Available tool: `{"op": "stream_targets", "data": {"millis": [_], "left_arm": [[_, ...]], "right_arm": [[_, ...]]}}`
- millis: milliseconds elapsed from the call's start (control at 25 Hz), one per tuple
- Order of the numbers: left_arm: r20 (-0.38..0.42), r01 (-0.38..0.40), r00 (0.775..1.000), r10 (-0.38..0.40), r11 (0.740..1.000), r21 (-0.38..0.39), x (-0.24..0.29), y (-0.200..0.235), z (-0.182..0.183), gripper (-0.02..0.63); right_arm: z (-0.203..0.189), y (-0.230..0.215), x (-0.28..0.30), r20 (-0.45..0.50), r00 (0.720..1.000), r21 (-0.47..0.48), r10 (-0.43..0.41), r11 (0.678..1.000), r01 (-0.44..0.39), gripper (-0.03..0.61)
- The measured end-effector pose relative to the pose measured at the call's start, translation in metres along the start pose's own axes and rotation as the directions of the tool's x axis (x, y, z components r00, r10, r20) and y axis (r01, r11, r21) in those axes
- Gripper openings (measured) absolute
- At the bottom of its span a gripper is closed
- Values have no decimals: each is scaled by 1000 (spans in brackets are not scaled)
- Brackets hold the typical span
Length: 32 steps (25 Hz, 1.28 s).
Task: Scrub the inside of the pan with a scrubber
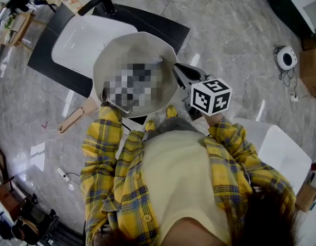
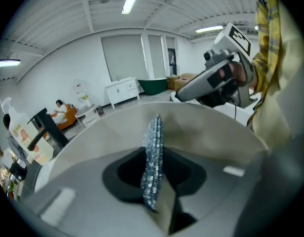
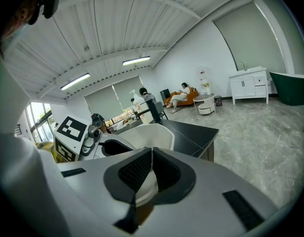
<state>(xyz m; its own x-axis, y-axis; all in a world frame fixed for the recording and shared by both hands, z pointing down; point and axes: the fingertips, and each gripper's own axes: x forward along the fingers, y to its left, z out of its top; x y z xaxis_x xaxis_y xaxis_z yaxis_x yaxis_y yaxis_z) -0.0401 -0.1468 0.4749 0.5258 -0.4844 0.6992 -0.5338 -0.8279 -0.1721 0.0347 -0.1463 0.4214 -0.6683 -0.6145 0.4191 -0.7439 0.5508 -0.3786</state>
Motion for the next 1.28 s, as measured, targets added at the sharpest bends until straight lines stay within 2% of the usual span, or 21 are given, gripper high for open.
{"op": "stream_targets", "data": {"millis": [200, 360, 680, 1040, 1120, 1280], "left_arm": [[-67, 81, 995, -79, 996, 30, -2, -12, 0, 97], [-118, 153, 982, -147, 987, 42, -5, -21, -2, 97], [-223, 302, 934, -281, 951, 69, -17, -45, -6, 97], [-286, 410, 882, -376, 909, 70, -40, -71, -18, 97], [-286, 412, 881, -377, 908, 71, -46, -72, -20, 97], [-267, 359, 907, -327, 930, 83, -53, -61, -18, 95]], "right_arm": [[0, 1, -2, 4, 1000, -3, 2, 1000, -2, 17], [0, 0, -2, 4, 1000, -4, 1, 1000, -1, 17], [1, 0, -2, 3, 1000, -3, 3, 1000, -3, 17], [0, 0, -2, 3, 1000, -2, 6, 1000, -6, 17], [0, 1, -2, 2, 1000, -1, 7, 1000, -7, 17], [-1, 3, -1, -3, 1000, -4, 12, 1000, -12, 17]]}}
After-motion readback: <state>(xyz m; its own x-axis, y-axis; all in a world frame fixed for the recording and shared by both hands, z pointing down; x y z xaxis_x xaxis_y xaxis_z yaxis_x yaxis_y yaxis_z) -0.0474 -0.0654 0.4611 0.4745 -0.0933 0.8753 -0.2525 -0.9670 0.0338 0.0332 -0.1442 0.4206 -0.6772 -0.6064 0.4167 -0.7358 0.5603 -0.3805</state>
